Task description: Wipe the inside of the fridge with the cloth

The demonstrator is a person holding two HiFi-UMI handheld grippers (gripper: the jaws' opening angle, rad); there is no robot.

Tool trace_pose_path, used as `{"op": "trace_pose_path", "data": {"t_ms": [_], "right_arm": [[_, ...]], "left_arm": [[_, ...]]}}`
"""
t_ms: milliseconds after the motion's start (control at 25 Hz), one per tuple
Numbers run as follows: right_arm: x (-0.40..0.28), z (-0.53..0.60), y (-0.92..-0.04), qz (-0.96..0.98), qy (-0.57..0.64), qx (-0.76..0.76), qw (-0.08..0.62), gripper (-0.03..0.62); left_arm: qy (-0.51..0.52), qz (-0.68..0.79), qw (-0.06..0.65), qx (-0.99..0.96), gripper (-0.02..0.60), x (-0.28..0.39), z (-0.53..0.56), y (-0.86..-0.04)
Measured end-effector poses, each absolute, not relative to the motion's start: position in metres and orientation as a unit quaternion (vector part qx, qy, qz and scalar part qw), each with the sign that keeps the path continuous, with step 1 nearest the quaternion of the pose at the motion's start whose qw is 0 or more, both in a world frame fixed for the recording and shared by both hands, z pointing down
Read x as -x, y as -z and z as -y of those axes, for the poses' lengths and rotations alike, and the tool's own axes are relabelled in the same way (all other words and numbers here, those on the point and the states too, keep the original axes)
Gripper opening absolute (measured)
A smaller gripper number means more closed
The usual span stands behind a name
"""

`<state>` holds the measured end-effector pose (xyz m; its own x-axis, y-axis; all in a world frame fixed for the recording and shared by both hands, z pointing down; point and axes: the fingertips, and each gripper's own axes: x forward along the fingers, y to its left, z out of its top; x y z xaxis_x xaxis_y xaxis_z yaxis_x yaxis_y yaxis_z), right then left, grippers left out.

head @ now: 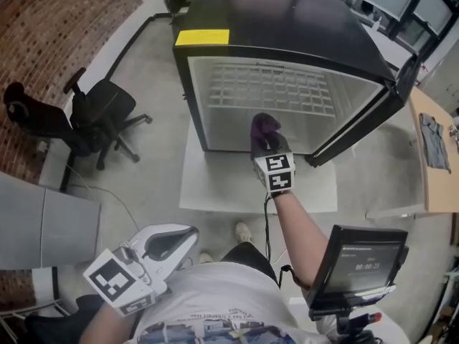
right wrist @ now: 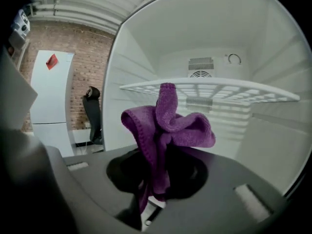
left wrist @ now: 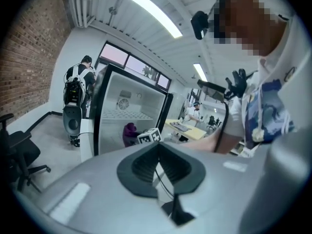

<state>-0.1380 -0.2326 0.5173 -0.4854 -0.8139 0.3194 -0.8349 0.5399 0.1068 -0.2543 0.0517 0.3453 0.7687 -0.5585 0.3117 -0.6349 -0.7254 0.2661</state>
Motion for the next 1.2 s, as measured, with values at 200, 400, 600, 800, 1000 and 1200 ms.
{"op": "trace_pose_path", "data": {"t_ms": [200, 400, 600, 800, 1000, 1200], "right_arm": [[0.065, 0.27, -0.509, 0.813, -0.012, -0.545, 0.204, 0.081], [0.032, 0.303, -0.513, 0.785, -0.006, -0.575, 0.233, 0.081], [0.013, 0.328, -0.528, 0.762, -0.028, -0.593, 0.258, 0.081], [0.022, 0.342, -0.554, 0.767, -0.047, -0.575, 0.283, 0.081], [0.053, 0.349, -0.567, 0.788, -0.05, -0.543, 0.286, 0.081], [0.089, 0.346, -0.575, 0.809, -0.04, -0.508, 0.293, 0.081]], "left_arm": [[-0.1, 0.318, 0.172, -0.927, 0.008, 0.235, -0.034, -0.335], [-0.103, 0.322, 0.171, -0.925, 0.008, 0.225, -0.016, -0.334], [-0.106, 0.337, 0.175, -0.919, 0.008, 0.219, 0.003, -0.334], [-0.11, 0.355, 0.186, -0.909, 0.008, 0.219, 0.017, -0.336], [-0.105, 0.364, 0.205, -0.902, 0.008, 0.213, 0.026, -0.335], [-0.106, 0.375, 0.207, -0.897, 0.008, 0.219, 0.03, -0.338]]}}
